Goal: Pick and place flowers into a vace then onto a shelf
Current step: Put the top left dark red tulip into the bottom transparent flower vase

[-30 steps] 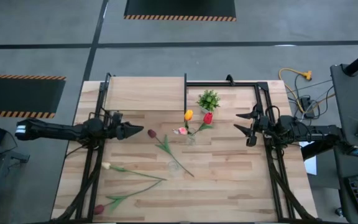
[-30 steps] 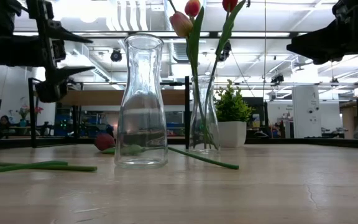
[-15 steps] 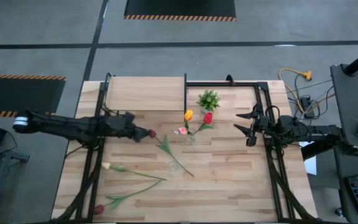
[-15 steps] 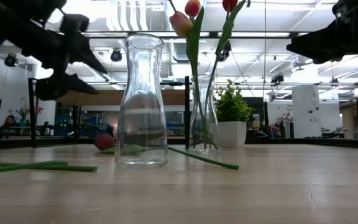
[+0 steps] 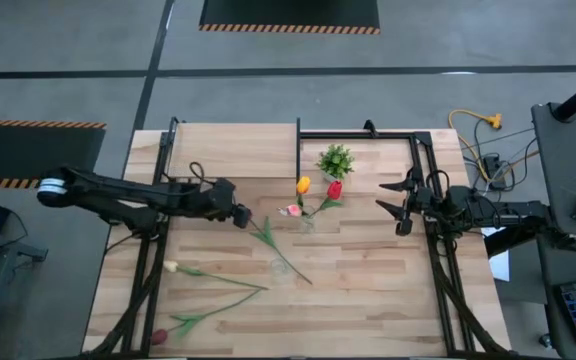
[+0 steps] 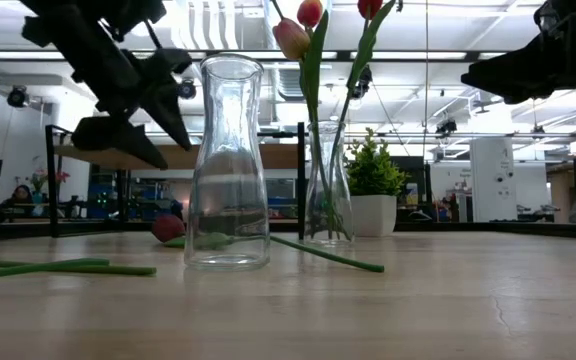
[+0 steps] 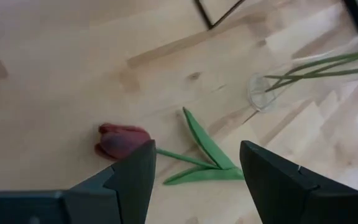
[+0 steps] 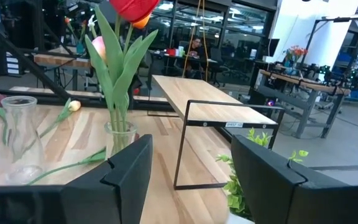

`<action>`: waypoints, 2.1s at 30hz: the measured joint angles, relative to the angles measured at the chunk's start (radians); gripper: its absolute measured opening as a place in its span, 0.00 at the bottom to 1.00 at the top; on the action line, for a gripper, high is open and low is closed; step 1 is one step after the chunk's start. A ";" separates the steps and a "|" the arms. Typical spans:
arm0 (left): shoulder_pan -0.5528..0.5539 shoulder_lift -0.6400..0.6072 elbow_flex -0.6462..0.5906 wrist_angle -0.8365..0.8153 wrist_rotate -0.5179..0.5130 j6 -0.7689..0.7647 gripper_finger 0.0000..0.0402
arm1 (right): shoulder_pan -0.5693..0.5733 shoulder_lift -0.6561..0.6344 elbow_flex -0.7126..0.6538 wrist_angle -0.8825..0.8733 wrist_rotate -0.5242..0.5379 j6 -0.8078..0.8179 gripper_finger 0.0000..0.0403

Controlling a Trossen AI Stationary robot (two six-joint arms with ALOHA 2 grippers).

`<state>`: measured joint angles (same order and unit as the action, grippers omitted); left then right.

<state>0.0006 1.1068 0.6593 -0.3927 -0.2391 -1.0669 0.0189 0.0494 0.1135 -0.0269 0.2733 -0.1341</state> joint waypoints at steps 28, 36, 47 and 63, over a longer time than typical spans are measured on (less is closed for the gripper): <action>-0.006 0.270 0.022 0.063 0.080 -0.593 0.54 | 0.000 0.000 0.000 0.002 0.000 -0.018 0.52; 0.001 0.403 0.104 0.061 0.082 -0.592 0.54 | 0.000 -0.001 0.000 0.003 0.000 -0.027 0.52; 0.004 0.499 0.132 0.044 0.111 -0.583 0.54 | 0.000 0.000 0.000 0.004 -0.001 -0.053 0.52; 0.057 0.496 0.091 0.014 0.124 -0.488 0.12 | 0.000 0.000 0.000 0.007 -0.001 -0.069 0.52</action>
<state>0.0580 1.6032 0.7508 -0.3792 -0.1150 -1.5549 0.0189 0.0490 0.1135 -0.0196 0.2726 -0.2031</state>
